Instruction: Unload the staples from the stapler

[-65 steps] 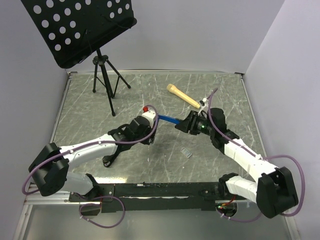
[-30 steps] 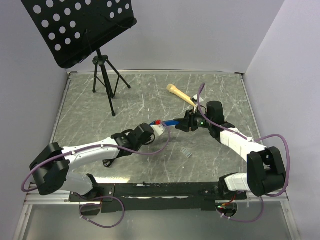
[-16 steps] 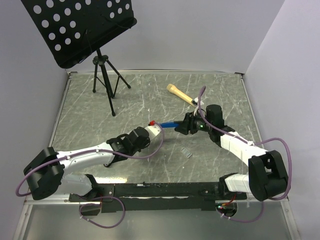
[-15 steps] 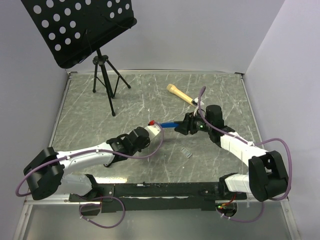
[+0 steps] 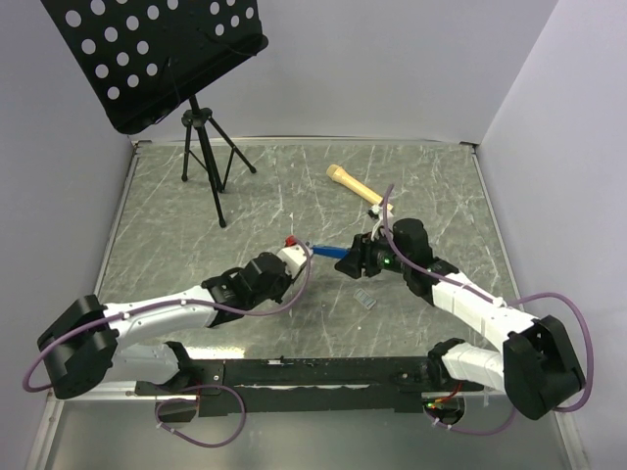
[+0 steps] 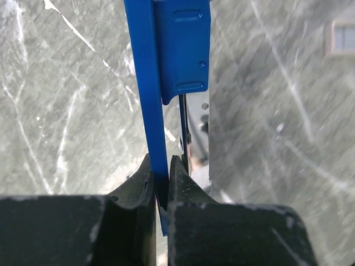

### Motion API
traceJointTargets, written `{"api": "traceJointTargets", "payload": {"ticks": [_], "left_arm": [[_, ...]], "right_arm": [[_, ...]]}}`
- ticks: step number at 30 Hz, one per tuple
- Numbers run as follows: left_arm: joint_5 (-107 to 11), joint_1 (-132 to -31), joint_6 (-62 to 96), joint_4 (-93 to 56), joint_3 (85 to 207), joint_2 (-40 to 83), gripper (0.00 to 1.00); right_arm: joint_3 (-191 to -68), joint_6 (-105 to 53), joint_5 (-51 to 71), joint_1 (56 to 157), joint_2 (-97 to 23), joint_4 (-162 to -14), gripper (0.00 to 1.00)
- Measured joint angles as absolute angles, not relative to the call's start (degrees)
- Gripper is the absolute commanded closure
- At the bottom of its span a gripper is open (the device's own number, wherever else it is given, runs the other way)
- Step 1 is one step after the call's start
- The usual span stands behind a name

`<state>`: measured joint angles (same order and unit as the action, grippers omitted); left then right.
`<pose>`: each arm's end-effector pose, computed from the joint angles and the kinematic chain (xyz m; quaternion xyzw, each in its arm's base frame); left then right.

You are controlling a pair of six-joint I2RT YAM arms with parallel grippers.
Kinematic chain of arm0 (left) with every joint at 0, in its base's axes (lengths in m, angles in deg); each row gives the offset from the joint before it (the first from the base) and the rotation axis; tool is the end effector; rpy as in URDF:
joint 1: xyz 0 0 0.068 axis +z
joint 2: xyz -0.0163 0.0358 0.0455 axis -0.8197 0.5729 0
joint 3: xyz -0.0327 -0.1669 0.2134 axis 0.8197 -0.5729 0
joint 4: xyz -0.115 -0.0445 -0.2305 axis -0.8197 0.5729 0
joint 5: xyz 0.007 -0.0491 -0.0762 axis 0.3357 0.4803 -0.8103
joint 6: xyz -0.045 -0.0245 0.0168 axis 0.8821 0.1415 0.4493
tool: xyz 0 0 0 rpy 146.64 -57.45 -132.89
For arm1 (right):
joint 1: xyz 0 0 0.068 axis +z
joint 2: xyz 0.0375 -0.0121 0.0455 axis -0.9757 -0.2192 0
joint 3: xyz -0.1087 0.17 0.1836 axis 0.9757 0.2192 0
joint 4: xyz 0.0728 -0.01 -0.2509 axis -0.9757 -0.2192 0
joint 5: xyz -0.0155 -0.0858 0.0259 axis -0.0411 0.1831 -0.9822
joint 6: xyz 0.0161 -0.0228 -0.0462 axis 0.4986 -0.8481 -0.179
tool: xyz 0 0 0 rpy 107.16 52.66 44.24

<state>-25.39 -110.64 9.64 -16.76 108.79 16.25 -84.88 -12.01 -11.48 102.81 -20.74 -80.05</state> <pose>0.1510 -0.2048 0.2079 0.3292 0.8173 -0.1312 0.4543 0.2079 0.1182 0.2187 -0.1647 0.8183 0.3954 0.3834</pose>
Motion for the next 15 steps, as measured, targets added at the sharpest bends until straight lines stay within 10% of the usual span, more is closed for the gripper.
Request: {"api": "traceJointTargets", "payload": {"ticks": [15], "left_arm": [[-31.6,-111.8,-5.2,-9.3,110.8,14.1,0.99]], "right_arm": [[-99.2,-24.3,-9.1,102.3,-24.8,-94.0,0.27]]}}
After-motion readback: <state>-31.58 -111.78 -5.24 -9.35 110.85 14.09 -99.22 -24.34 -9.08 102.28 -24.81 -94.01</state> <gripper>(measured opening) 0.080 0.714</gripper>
